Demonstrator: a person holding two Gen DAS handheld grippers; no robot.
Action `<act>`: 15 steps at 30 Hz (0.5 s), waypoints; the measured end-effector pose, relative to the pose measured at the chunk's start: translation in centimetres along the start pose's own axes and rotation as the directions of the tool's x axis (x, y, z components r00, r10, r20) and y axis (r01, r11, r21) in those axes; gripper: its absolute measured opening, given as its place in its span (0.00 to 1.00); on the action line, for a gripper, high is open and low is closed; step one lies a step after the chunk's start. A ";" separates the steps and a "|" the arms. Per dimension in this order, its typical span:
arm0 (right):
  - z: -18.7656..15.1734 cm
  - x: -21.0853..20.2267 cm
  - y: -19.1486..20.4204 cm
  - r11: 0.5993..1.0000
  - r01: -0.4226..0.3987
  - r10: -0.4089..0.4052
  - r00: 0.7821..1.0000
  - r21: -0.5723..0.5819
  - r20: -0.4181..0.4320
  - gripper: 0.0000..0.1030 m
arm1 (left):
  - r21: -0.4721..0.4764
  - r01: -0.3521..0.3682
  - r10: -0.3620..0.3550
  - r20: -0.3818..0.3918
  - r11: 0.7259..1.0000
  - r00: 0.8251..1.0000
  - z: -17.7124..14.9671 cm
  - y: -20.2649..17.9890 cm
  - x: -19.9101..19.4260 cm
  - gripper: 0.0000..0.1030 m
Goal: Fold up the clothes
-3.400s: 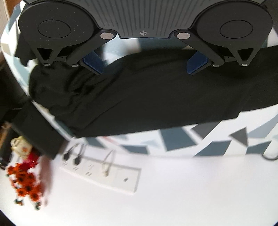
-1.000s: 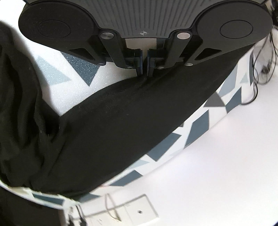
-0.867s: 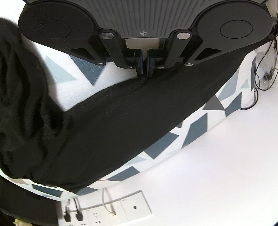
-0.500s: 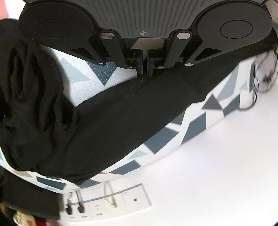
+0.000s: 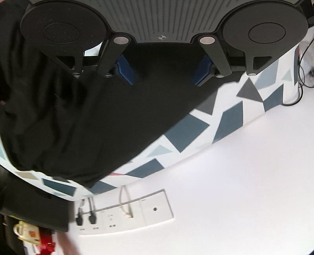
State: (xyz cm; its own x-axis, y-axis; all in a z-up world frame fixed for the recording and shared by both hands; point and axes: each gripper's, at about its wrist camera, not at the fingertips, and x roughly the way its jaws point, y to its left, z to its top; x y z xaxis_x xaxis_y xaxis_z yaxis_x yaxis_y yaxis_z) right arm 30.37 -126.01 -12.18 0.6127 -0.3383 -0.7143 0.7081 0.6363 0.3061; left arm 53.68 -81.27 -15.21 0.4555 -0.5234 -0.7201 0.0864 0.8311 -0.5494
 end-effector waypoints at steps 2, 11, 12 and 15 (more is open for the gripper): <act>1.1 1.9 0.3 1.000 -0.008 0.009 0.999 0.025 -0.046 0.67 | -0.006 -0.010 0.010 -0.004 1.000 1.000 0.5 -0.4 0.8 0.34; 3.2 9.5 5.6 0.955 -0.017 -0.024 0.991 -0.297 -0.135 0.62 | -0.010 -0.087 0.087 0.002 0.996 0.996 1.6 -1.5 2.2 0.06; 3.1 9.9 6.1 0.941 -0.006 -0.039 0.991 -0.337 -0.127 0.61 | -0.016 -0.093 0.093 0.011 0.996 0.996 1.4 -1.5 1.9 0.05; 2.7 10.2 6.9 0.914 -0.014 -0.026 0.995 -0.404 -0.092 0.28 | -0.023 -0.106 0.108 0.074 0.994 0.991 0.9 -1.5 0.7 0.02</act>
State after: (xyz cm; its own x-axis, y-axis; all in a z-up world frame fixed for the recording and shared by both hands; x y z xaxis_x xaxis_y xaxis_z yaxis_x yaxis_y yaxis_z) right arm 42.45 -127.00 -15.65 0.5593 -0.2889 -0.7770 0.4971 0.8670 0.0354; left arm 54.62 -82.69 -14.49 0.5261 -0.4157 -0.7419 0.0172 0.8774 -0.4795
